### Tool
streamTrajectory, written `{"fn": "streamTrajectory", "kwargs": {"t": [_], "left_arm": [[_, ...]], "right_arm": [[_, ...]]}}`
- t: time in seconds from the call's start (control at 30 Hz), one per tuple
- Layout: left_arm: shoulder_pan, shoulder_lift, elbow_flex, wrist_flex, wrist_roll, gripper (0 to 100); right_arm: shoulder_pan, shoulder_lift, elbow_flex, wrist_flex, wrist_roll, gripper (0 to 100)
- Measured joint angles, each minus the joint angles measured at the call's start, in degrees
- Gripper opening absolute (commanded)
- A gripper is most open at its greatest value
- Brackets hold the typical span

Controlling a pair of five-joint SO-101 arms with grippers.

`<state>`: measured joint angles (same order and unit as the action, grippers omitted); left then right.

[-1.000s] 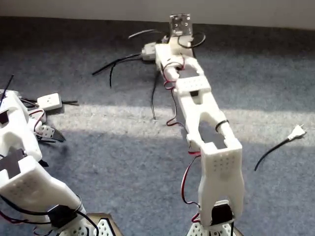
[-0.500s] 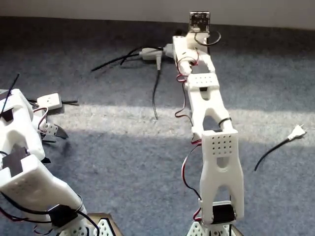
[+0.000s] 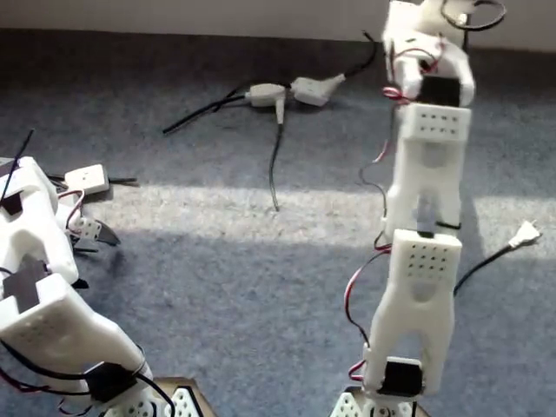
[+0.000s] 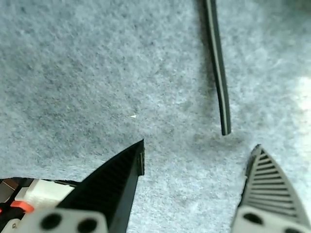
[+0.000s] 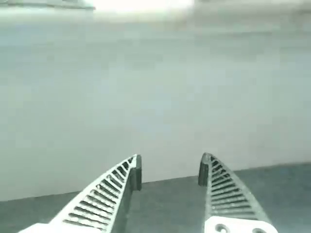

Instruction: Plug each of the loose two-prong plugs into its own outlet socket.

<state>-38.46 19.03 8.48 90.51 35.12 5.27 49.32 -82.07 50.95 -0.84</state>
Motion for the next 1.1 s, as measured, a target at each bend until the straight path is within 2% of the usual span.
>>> {"fn": "streamTrajectory", "kwargs": {"t": [0.3, 0.43, 0.53, 0.67, 0.9, 1.0, 1.1], "left_arm": [[0.26, 0.09, 0.97, 0.00, 0.00, 33], [1.32, 0.09, 0.97, 0.00, 0.00, 33], [3.60, 0.09, -2.11, 0.00, 1.05, 33], [3.87, -1.67, -11.34, 2.81, 6.51, 33], [-1.23, -4.48, -27.08, 4.13, 8.09, 34], [-2.46, -3.08, -29.45, -1.58, 7.74, 33], [-2.73, 1.76, -29.89, -9.93, 1.85, 34]], "right_arm": [[21.27, -3.43, -7.91, 23.74, 0.26, 19.5], [27.43, -3.43, -8.00, 34.20, 0.26, 19.5], [28.48, -3.43, -8.00, 40.79, 0.26, 19.5], [28.40, -4.57, -8.00, 45.98, 0.26, 19.5], [28.40, -6.07, -8.09, 47.65, 0.26, 19.5], [28.40, -6.07, -8.09, 47.74, 0.26, 19.5], [28.40, -6.07, -8.09, 47.74, 0.26, 19.5]]}}
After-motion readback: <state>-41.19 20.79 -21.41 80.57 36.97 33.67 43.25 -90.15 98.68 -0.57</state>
